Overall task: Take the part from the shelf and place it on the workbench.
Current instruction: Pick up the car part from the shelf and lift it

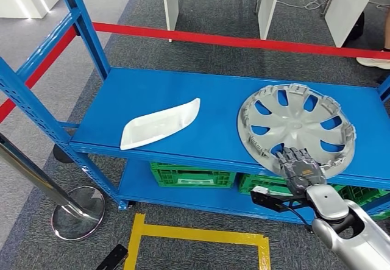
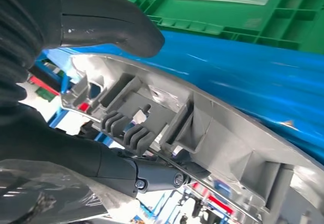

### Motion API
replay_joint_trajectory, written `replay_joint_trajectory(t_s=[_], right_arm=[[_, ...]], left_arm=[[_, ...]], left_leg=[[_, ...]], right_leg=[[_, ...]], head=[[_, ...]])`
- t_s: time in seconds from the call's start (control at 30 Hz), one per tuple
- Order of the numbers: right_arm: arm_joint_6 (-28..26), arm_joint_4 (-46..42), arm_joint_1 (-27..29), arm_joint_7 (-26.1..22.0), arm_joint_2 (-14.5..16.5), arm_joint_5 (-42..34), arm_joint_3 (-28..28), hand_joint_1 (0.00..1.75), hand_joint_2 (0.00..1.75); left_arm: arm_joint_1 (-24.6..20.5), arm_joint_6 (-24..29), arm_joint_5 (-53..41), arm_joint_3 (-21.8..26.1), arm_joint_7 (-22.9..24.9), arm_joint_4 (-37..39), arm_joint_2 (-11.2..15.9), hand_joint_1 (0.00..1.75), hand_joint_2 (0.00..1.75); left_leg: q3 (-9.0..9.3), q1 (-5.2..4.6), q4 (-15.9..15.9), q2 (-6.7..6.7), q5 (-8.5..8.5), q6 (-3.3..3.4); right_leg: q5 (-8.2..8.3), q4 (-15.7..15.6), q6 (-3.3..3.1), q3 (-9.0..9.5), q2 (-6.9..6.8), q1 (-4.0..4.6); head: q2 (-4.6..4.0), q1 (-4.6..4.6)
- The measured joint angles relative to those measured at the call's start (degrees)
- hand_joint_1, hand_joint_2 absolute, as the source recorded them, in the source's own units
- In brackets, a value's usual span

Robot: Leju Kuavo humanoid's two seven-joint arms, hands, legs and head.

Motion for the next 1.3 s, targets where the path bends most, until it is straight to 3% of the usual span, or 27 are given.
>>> replay_joint_trajectory(t_s=[0.03,0.07,0.83,1.1,1.3], right_arm=[[0.11,0.0,0.09,0.22,0.01,0.18,-0.1,1.45,1.75],[0.18,0.0,0.17,0.35,0.01,0.3,-0.18,1.73,1.75],[-0.95,0.01,1.17,1.17,0.09,3.25,-1.71,1.75,1.75],[-7.23,-3.7,3.03,1.07,1.51,5.5,-2.53,1.75,1.75],[-16.11,-12.6,5.49,-1.46,3.73,2.92,-5.59,1.75,1.75]], left_arm=[[0.01,0.03,0.05,-0.07,0.08,-0.02,0.0,0.0,1.75],[0.01,0.04,0.12,-0.12,0.09,-0.02,0.0,0.0,1.75],[0.05,0.39,0.99,-0.31,0.32,-0.2,0.0,0.0,1.75],[0.46,0.79,1.78,-0.62,0.32,-0.51,0.0,0.0,1.75],[1.61,2.51,2.89,-0.6,0.19,-1.62,-0.07,0.0,1.75]], left_leg=[[0.0,0.0,0.0,0.0,0.0,0.0],[0.0,0.0,0.01,0.0,0.0,0.0],[0.03,0.0,0.02,0.0,0.0,0.0],[-0.01,0.01,0.02,0.0,0.0,0.0],[-0.05,0.02,0.01,0.0,0.0,0.0]], right_leg=[[0.0,0.0,0.0,0.01,0.0,0.0],[0.0,0.0,0.0,0.01,0.0,0.0],[0.0,-0.01,0.0,0.08,-0.01,0.0],[0.0,-0.01,0.0,0.05,0.01,0.01],[0.0,0.0,0.0,-0.01,0.0,0.03]], head=[[0.0,0.0],[0.0,-0.01],[0.0,-0.01],[0.0,-0.01],[0.0,-0.01]])
